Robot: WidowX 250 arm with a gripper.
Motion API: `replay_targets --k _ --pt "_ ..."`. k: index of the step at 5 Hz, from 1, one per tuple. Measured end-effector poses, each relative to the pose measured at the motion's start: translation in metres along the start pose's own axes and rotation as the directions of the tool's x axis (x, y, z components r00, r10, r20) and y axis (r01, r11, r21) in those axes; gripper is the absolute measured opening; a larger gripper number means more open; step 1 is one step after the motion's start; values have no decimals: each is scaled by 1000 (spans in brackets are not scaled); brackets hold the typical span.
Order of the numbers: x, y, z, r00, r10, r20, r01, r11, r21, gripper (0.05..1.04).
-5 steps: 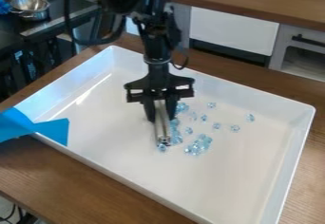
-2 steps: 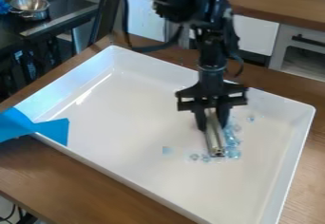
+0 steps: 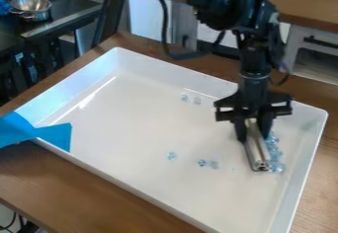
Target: Sweep into pile
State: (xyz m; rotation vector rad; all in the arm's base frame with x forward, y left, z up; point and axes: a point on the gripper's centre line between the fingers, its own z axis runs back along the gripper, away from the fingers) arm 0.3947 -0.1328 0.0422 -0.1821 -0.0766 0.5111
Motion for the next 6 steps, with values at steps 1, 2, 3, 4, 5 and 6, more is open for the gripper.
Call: replay_targets --k 1,2,3,4,5,6 --pt "-6 -15 6 1000 -12 -14 12 1000 -22 380" --pt "-6 -16 11 999 -7 -40 6 999 -32 380" --pt "5 -4 43 999 9 -40 -12 996 -91 380" --pt "17 37 85 999 18 -42 -24 989 -146 380" --pt "19 78 100 998 -6 -67 -3 990 -144 380" --pt "28 125 95 996 21 -85 -31 993 -118 380"
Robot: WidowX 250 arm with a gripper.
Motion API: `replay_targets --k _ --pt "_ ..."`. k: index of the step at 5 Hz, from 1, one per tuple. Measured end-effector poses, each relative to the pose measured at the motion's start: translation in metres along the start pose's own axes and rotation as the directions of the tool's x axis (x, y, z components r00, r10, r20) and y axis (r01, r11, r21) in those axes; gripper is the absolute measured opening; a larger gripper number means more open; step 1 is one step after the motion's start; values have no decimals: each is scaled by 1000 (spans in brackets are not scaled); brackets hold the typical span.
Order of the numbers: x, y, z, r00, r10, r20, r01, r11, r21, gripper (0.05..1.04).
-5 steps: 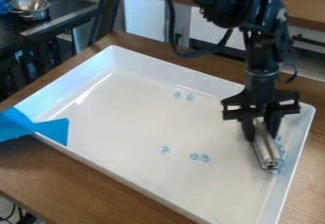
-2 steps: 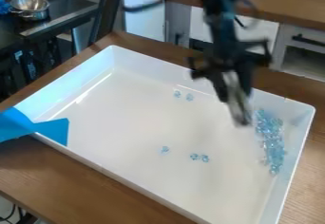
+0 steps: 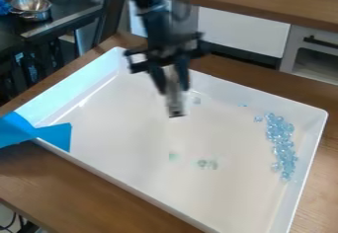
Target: Sweep into pile
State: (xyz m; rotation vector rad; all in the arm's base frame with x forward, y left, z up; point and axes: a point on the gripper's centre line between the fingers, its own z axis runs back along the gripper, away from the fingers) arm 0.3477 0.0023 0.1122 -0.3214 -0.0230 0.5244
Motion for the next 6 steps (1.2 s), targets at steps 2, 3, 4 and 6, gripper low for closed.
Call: replay_targets --k 2,3,4,6 --pt "1 41 -36 997 -48 54 39 987 156 380" --pt "-7 38 -57 996 -83 35 74 975 207 380" --pt "-14 25 -66 996 -86 37 76 973 218 380" --pt "-37 -14 -82 998 -63 7 60 978 198 380"
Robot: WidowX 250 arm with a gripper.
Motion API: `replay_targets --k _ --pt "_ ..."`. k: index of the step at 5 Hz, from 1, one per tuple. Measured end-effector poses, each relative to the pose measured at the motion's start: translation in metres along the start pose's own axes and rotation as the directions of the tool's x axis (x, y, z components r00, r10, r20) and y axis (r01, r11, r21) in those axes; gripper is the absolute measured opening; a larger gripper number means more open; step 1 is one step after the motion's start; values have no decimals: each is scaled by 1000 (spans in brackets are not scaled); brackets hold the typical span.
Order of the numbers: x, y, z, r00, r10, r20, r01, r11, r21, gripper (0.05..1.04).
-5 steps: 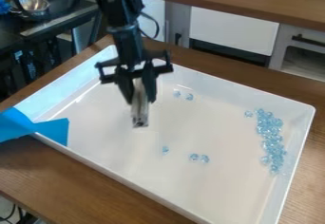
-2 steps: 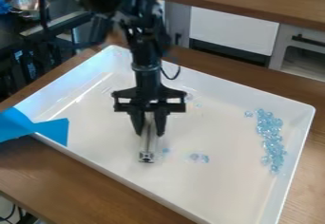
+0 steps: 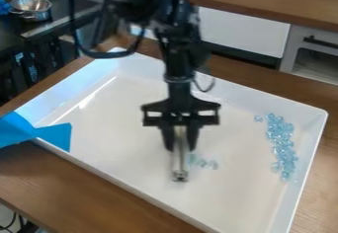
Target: Sweep into pile
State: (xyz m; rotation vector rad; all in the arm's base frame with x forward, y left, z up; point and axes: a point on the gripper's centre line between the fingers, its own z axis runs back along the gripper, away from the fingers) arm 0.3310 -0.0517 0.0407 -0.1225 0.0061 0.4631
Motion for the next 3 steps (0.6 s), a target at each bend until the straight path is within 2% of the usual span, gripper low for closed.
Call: replay_targets --k 1,3 --pt "-3 -30 -5 1000 9 17 -9 1000 -10 380" --pt "7 -87 -10 997 78 9 -78 996 -36 380"
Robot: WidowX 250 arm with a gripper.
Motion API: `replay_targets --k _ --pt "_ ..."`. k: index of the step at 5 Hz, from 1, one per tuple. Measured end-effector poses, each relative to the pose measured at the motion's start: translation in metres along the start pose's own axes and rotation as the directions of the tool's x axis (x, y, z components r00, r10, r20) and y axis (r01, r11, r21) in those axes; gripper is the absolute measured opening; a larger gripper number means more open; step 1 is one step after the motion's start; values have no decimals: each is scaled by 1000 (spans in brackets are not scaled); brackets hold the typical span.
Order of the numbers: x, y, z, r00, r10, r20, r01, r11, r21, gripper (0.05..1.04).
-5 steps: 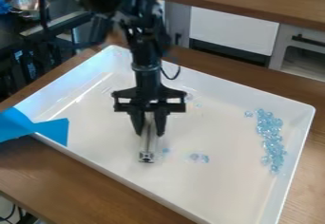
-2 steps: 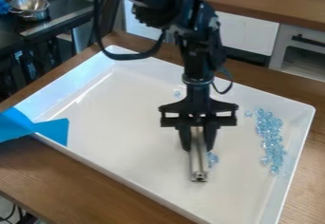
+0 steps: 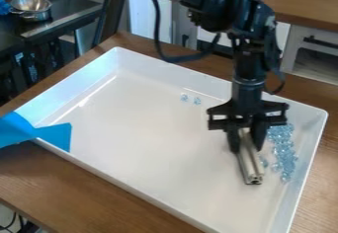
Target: Sweep into pile
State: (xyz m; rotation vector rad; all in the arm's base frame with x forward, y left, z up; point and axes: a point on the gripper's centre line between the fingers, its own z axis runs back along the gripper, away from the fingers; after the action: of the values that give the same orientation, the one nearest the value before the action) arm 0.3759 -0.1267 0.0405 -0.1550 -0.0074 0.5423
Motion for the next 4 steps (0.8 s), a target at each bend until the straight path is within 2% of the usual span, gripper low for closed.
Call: replay_targets --k 1,2,3,4 --pt "4 -15 5 1000 13 11 -13 1000 -23 380" --pt "8 -4 27 999 2 -52 -5 998 -56 380" --pt "25 38 83 997 -23 -68 15 993 -118 380" --pt "39 91 115 995 -73 -71 62 987 -146 380"
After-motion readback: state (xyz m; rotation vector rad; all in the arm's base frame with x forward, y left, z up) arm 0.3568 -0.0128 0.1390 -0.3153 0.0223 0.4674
